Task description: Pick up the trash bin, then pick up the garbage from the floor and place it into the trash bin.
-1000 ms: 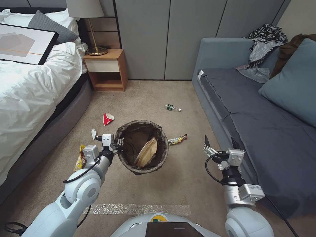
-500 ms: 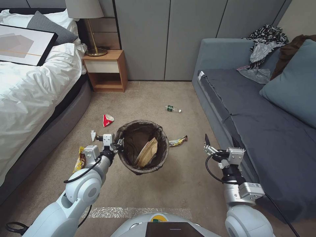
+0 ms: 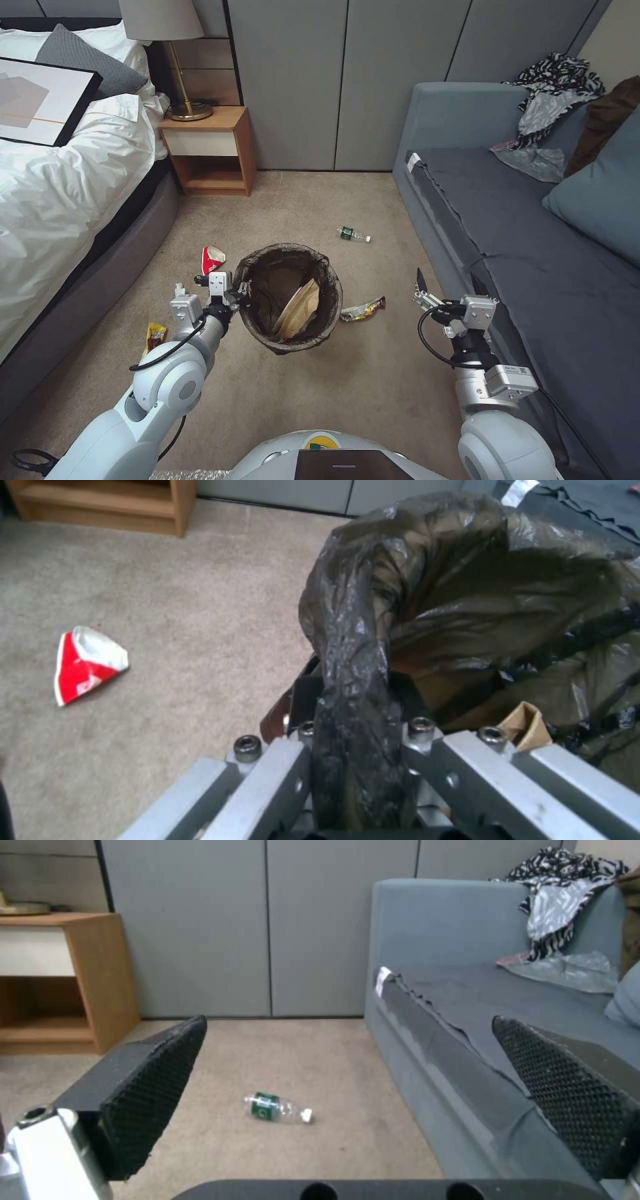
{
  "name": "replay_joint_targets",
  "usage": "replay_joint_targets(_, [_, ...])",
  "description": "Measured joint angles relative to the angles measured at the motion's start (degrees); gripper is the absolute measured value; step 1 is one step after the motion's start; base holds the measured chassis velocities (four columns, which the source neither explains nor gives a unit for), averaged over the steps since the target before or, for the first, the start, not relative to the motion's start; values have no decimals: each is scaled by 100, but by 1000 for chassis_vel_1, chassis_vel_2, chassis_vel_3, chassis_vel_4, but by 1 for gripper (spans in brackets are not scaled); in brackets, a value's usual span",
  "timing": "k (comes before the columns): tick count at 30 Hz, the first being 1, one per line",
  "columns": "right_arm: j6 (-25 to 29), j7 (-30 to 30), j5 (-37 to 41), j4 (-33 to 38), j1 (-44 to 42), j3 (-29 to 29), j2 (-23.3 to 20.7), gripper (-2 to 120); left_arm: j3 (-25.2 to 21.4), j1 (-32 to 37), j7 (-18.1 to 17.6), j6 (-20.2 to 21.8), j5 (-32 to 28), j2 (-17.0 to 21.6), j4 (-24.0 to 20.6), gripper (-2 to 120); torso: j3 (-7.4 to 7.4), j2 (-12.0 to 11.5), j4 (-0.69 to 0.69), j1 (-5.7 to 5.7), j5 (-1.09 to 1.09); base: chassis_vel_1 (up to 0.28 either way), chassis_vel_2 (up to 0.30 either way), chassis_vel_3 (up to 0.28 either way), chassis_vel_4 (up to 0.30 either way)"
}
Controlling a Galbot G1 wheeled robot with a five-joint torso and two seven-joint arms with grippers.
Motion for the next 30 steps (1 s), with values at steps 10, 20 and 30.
replay_joint_targets(10, [-2,10,-1,2,24,4,-3,100,7,12,0,1,10,-6,-4,5,0,0,1,0,0,-129,140,144,-131])
replay_joint_targets(20, [-16,10,-3,2,38,5,7,100,7,8,3,1,14,-7,-8,5,0,0,0,0,0,-125,129,124,-122])
replay_joint_targets(30, [-57,110,134,-78,213,37,-234,100,1,-27,1,1,3,13,-8,5,0,0,1,1,0,-111,114,104,-100])
